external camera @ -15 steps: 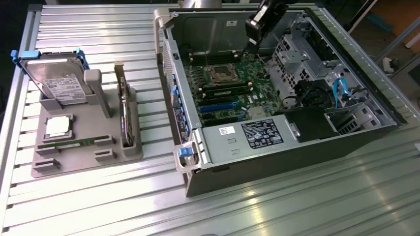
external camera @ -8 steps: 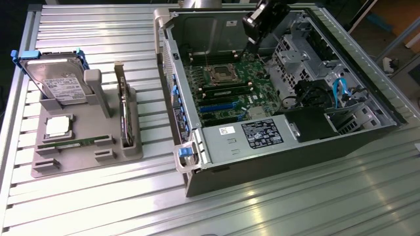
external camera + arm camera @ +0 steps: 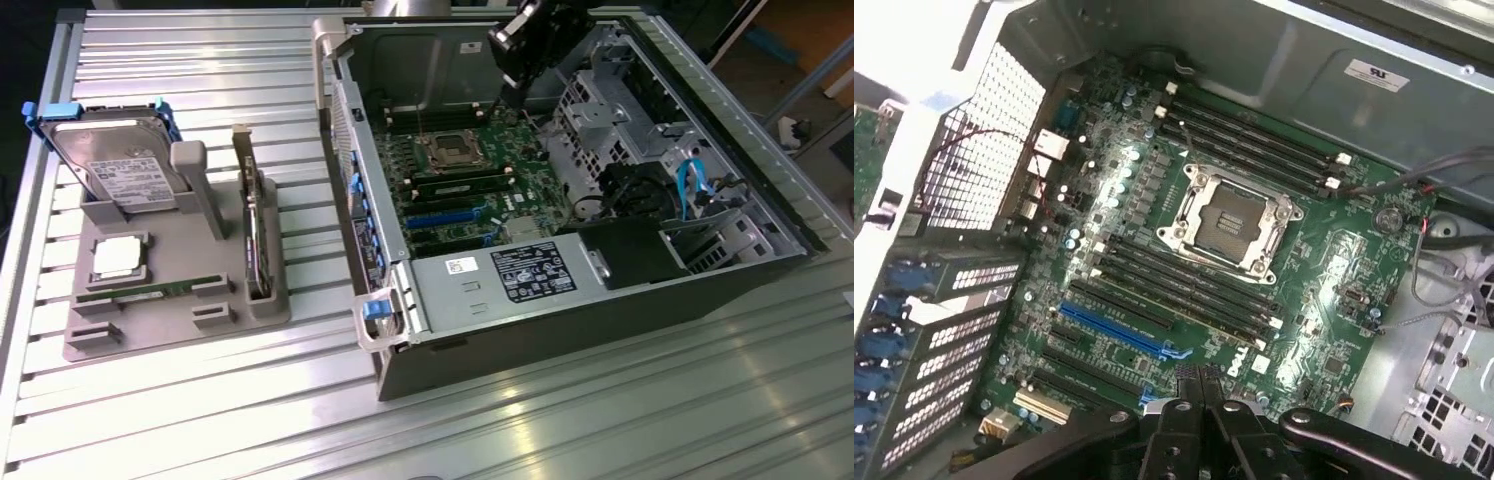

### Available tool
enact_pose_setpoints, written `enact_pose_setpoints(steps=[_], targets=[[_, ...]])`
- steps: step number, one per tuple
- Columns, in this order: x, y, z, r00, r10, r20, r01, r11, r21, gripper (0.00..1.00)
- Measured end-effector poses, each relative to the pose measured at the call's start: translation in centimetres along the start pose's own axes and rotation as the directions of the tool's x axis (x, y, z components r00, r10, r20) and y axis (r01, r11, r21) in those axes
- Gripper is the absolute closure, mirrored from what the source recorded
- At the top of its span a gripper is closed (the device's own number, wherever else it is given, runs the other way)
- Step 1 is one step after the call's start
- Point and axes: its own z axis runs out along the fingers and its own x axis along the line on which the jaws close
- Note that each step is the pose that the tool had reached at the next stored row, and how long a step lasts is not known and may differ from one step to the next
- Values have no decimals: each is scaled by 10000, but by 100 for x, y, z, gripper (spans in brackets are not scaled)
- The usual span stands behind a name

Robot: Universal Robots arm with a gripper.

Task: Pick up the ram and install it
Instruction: 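Press down the ram until it locks into place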

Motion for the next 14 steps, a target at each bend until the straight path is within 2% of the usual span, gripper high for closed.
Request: enact_pose_setpoints(steps=[3,7,14], targets=[[0,0,0,9982,597,10,-597,9982,-31,89],[0,0,0,9936,1130,18,-1130,9936,-60,89],[0,0,0,9783,2073,28,-2073,9782,-113,89]])
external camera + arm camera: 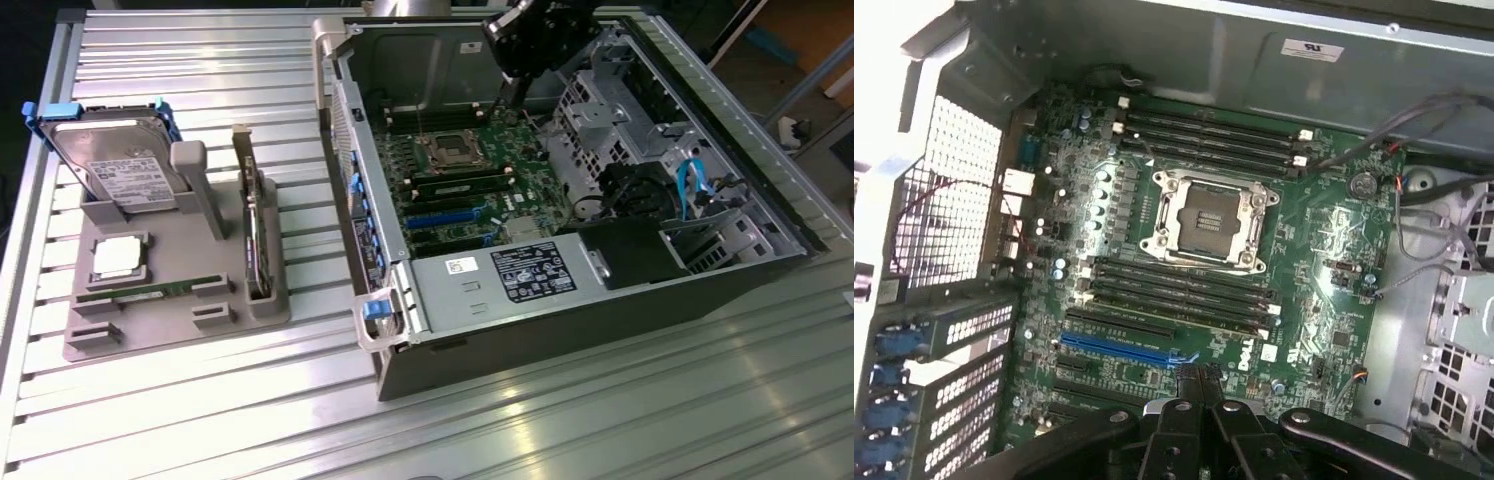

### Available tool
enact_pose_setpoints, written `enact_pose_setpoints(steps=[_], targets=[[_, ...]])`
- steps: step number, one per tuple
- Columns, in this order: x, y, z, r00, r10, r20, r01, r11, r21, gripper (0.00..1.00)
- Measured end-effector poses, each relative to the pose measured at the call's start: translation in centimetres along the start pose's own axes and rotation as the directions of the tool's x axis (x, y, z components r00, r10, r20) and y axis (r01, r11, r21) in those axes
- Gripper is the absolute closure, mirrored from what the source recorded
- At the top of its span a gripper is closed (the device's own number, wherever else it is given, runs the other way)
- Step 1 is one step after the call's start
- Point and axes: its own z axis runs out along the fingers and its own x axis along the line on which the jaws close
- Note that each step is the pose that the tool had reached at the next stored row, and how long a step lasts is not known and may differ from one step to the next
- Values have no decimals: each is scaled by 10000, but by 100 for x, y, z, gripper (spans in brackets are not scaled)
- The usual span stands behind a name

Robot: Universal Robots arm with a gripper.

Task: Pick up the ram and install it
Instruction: 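Press down the ram until it locks into place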

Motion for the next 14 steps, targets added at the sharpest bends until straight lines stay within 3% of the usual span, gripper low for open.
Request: enact_pose_setpoints(steps=[7,14], targets=[[0,0,0,9968,797,14,-797,9968,-43,89],[0,0,0,9965,832,14,-832,9965,-45,89]])
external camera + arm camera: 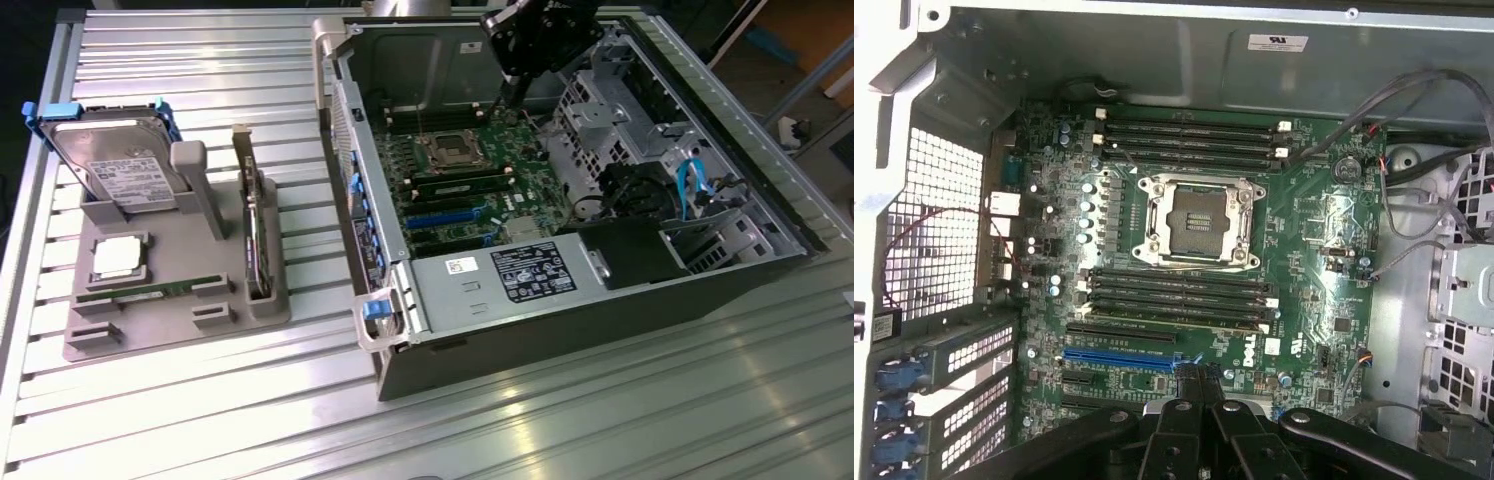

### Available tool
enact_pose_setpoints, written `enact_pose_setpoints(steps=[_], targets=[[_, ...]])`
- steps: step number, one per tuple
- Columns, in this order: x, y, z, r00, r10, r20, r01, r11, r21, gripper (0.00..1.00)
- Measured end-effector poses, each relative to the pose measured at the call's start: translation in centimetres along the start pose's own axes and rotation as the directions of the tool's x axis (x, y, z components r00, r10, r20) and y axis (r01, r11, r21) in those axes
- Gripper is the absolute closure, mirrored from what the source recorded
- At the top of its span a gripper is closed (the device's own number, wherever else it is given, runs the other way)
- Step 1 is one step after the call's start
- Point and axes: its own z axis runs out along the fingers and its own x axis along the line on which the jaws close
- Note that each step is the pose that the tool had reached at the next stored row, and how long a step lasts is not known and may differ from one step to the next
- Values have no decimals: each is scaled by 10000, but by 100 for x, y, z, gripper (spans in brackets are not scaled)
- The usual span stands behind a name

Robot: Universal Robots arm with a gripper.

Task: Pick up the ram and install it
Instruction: 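Press down the ram until it locks into place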

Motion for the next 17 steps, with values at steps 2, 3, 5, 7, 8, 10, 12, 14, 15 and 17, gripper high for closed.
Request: enact_pose_setpoints(steps=[2,3,5,7,8,10,12,14,15,17], targets=[[0,-1,1,10000,1,-1,-1,10000,21,89],[0,0,0,10000,1,-3,-1,10000,45,89],[0,0,0,10000,6,-7,-6,10000,90,89],[0,-1,0,10000,5,-9,-5,9999,111,89],[0,-1,0,10000,6,-9,-6,9999,113,89],[0,0,0,10000,7,-9,-6,9999,113,89],[0,0,0,10000,-7,-10,7,9999,114,89],[0,0,0,10000,-20,-10,20,9999,115,89],[0,0,1,10000,-24,-10,24,9999,121,89],[0,0,0,10000,-22,-17,22,9998,209,89]])
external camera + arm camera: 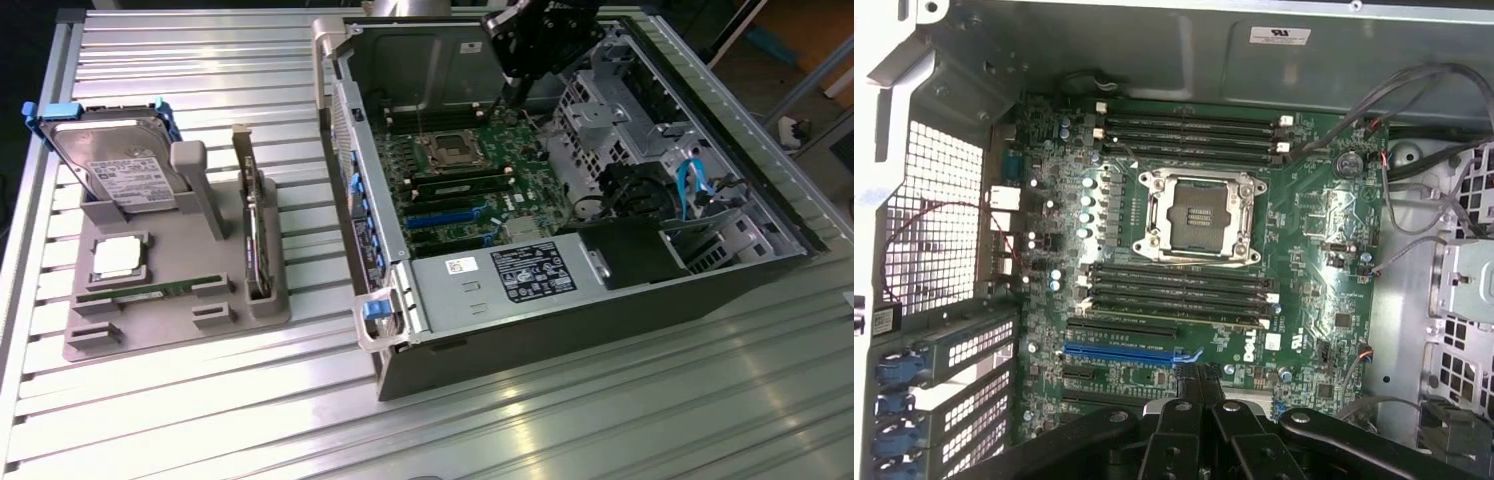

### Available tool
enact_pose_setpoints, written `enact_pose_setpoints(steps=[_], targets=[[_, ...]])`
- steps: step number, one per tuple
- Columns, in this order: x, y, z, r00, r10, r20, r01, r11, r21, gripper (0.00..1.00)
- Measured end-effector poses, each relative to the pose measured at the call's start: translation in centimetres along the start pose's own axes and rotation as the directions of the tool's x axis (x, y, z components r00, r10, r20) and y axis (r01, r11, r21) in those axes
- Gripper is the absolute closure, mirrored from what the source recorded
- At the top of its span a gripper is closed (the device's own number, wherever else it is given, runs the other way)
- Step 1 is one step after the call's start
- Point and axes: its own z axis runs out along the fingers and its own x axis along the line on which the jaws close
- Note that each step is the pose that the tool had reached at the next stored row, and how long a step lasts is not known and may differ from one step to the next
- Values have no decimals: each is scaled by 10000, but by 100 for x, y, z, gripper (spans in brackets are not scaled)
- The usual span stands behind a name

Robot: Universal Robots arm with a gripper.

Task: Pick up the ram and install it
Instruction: 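Press down the ram until it locks into place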

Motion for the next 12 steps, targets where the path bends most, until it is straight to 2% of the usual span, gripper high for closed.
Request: enact_pose_setpoints(steps=[2,3,5,8,12], targets=[[0,0,0,10000,4,-7,-4,10000,96,89],[-1,1,1,10000,7,-13,-7,9999,169,89],[0,0,0,10000,8,-34,-7,9998,181,89],[0,1,0,9999,7,-110,-5,9998,175,89],[0,1,0,9999,7,-110,-5,9998,174,89]])
